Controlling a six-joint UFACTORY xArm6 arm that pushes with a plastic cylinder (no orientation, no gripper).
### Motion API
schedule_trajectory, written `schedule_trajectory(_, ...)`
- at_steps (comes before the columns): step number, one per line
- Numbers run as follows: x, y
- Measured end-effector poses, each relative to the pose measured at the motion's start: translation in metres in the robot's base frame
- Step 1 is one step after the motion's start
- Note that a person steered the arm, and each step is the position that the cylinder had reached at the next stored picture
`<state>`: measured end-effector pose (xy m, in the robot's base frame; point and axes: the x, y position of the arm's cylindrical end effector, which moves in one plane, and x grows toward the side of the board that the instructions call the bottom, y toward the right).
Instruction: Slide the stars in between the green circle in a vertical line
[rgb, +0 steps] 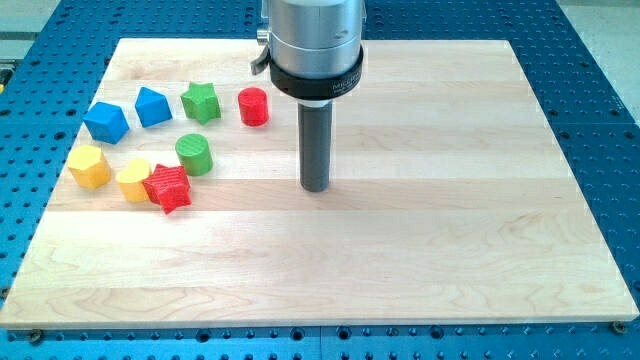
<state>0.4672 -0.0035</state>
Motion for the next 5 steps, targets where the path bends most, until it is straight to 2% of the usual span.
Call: schedule_trajectory(5, 0.0024, 0.0062)
